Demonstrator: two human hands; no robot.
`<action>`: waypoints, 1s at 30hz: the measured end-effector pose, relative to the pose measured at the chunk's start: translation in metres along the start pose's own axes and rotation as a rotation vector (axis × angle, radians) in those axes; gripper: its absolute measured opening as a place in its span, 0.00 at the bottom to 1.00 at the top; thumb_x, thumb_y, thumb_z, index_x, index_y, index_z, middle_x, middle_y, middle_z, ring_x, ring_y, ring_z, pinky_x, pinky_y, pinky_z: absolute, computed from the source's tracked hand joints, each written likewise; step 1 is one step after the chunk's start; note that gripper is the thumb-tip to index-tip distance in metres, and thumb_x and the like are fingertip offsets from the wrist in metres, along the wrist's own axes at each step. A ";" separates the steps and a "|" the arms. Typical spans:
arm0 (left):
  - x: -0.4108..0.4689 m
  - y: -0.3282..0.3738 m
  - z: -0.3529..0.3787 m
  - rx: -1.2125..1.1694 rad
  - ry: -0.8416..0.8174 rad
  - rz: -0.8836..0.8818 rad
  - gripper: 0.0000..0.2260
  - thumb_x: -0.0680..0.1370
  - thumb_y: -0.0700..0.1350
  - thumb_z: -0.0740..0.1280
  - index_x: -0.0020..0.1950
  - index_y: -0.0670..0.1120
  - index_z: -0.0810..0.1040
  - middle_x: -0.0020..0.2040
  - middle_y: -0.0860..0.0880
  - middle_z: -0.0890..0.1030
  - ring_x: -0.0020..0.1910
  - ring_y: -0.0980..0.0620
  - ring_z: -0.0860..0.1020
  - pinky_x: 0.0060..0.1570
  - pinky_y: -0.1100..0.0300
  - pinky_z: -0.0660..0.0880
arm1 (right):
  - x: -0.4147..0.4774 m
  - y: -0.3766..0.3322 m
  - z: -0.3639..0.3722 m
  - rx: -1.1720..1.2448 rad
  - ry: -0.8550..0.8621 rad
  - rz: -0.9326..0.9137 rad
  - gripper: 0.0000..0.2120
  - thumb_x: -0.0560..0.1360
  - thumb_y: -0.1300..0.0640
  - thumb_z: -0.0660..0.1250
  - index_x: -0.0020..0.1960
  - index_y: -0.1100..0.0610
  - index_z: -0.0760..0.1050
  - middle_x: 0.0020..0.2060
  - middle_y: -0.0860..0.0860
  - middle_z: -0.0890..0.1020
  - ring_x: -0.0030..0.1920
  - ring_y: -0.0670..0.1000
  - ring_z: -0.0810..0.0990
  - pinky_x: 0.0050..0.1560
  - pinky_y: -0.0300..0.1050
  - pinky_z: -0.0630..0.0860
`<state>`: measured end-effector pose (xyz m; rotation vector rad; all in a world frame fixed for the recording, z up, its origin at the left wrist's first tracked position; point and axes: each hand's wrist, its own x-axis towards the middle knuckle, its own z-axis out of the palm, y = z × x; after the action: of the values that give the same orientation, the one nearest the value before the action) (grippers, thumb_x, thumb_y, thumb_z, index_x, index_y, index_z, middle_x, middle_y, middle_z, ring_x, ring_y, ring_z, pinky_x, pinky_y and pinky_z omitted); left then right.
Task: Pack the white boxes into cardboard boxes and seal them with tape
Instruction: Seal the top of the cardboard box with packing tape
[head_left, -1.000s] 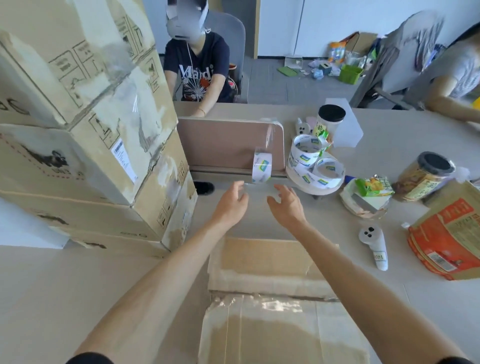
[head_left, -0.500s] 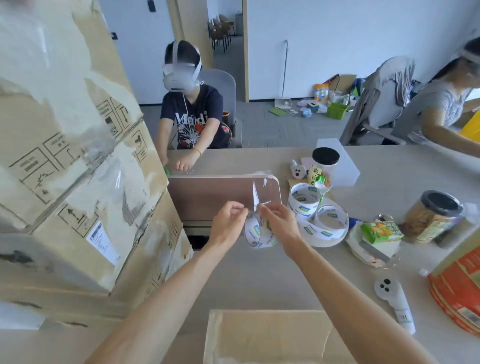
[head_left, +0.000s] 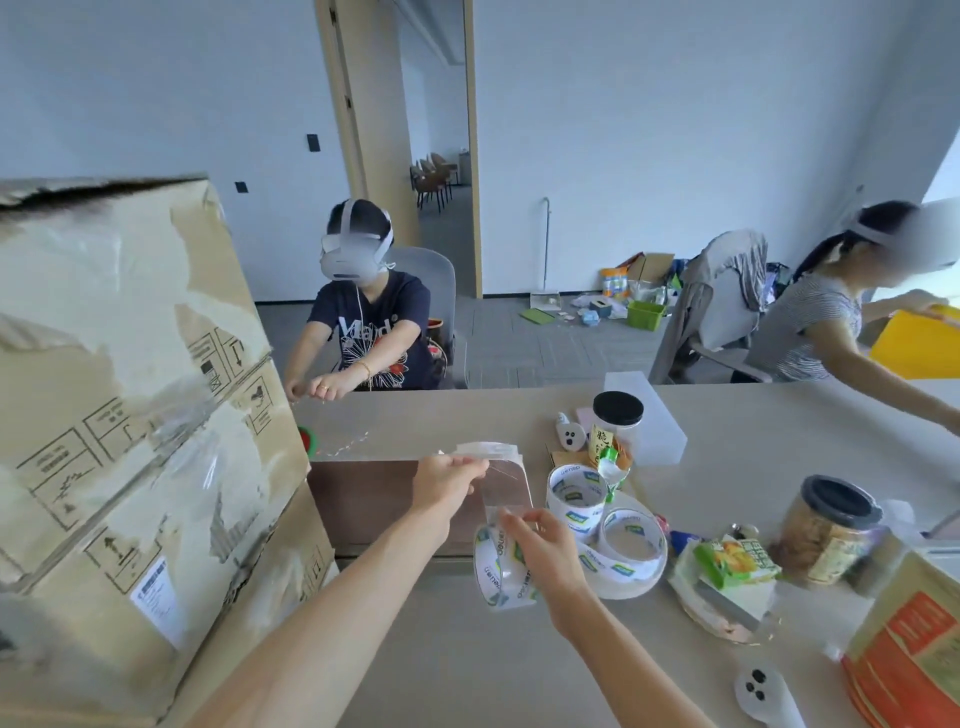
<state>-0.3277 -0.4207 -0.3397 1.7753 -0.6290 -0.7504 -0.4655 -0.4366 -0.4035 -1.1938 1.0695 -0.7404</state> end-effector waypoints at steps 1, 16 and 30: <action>-0.001 0.005 0.002 0.011 0.009 0.008 0.06 0.72 0.42 0.73 0.37 0.48 0.80 0.40 0.49 0.84 0.32 0.53 0.75 0.38 0.65 0.72 | -0.001 -0.003 -0.002 0.005 -0.003 -0.001 0.11 0.74 0.49 0.72 0.48 0.57 0.78 0.37 0.49 0.81 0.36 0.47 0.77 0.38 0.40 0.72; -0.053 0.024 0.022 -0.156 -0.185 0.099 0.08 0.72 0.40 0.73 0.41 0.48 0.74 0.39 0.54 0.77 0.39 0.54 0.73 0.36 0.61 0.67 | -0.053 -0.039 -0.059 -0.058 0.065 -0.201 0.04 0.77 0.54 0.69 0.48 0.54 0.80 0.36 0.50 0.81 0.37 0.47 0.77 0.38 0.37 0.73; -0.213 -0.093 -0.091 -0.485 0.029 -0.168 0.05 0.75 0.44 0.71 0.47 0.50 0.77 0.43 0.51 0.83 0.36 0.55 0.77 0.31 0.61 0.67 | -0.178 0.005 -0.031 -0.518 -0.388 -0.227 0.14 0.75 0.52 0.70 0.59 0.49 0.74 0.39 0.51 0.81 0.39 0.48 0.81 0.47 0.46 0.77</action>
<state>-0.3959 -0.1824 -0.3655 1.3954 -0.2484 -0.9026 -0.5577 -0.2860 -0.3636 -1.8403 0.8257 -0.3782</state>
